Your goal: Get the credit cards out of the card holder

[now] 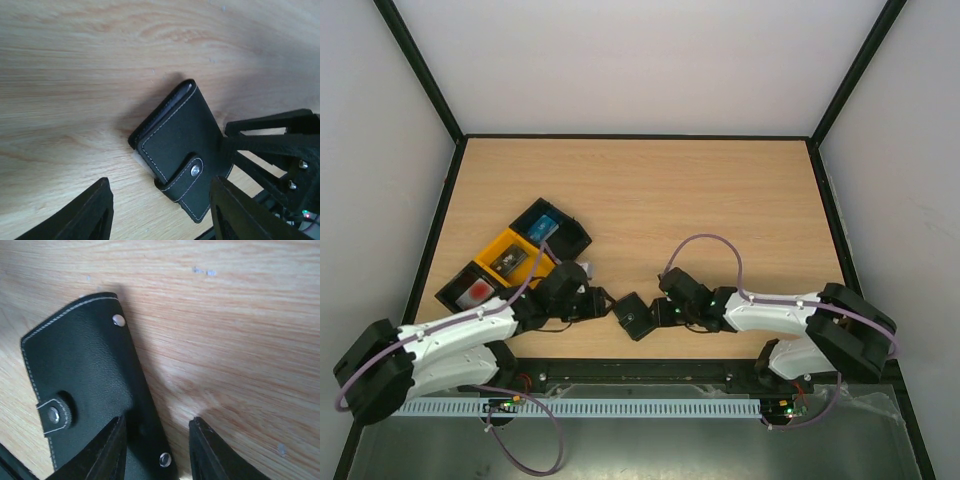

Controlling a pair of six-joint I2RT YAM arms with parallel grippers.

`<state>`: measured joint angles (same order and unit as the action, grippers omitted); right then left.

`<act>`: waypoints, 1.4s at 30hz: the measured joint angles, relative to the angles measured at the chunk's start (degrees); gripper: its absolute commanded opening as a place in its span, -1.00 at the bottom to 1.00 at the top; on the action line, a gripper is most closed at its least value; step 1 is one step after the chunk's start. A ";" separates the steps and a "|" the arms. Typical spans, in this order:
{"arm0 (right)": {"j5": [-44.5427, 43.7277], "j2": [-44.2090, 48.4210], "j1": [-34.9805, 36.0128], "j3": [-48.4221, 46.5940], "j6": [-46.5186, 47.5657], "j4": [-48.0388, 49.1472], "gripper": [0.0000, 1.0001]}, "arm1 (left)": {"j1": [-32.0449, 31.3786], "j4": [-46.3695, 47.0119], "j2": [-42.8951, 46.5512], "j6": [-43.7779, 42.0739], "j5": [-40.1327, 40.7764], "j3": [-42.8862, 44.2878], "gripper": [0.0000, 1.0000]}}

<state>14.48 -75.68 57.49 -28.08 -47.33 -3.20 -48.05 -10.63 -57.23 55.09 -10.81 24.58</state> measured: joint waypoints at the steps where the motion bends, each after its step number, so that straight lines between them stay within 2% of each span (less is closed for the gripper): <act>1: 0.52 -0.63 -0.17 0.52 0.02 0.83 -0.31 | -0.70 1.33 -1.07 0.85 -0.02 -0.31 0.04; 7: 2.60 -2.58 -0.48 1.46 0.66 6.19 -0.31 | -4.11 10.91 -9.07 4.96 -0.17 -0.94 -0.10; 14: 4.13 -2.89 -0.55 4.07 0.52 12.66 -0.34 | -4.87 17.38 -15.17 7.30 -0.68 -3.19 -0.66; 16: 4.72 -3.21 -0.55 4.50 0.37 14.14 -0.37 | -5.03 18.93 -16.44 7.87 -1.03 -3.87 -0.73; 19: 5.31 -3.54 -0.57 5.03 0.22 15.65 -0.53 | -5.05 21.53 -17.53 8.55 -1.20 -4.04 -0.82; 24: 5.35 -3.28 -0.98 5.33 -0.13 15.47 -0.95 | -5.07 24.26 -18.97 8.59 -1.11 -4.02 -0.92; 26: 5.31 -2.21 -1.05 5.42 -0.81 15.04 -0.96 | -5.09 24.98 -19.47 8.59 -1.14 -3.98 -0.92; 28: 5.05 -0.81 -1.07 5.55 -0.72 14.12 -0.96 | -5.14 25.46 -19.85 8.59 -1.22 -3.85 -0.86; 30: 4.68 1.14 -1.07 5.70 -0.79 12.68 -0.96 | -5.35 25.38 -20.20 8.59 -1.22 -3.28 -0.69; 32: 4.22 3.41 -1.01 5.64 -0.83 10.99 -0.96 | -5.60 24.06 -20.33 8.52 -1.22 -2.29 -0.30; 34: 3.23 6.21 -0.87 5.31 -0.83 8.61 -0.96 | -5.75 21.16 -20.22 8.24 -1.01 -0.66 -0.07; 38: -0.22 12.24 -0.83 3.72 -0.81 2.69 -0.96 | -5.79 15.17 -18.12 7.06 -0.15 3.17 0.17; 42: -2.58 14.64 -0.83 1.38 -0.92 -1.44 -0.96 | -5.92 13.16 -15.80 5.42 -0.66 6.78 0.24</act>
<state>11.90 -61.04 56.66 -26.70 -48.25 -4.64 -53.98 2.52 -73.03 60.51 -11.46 31.35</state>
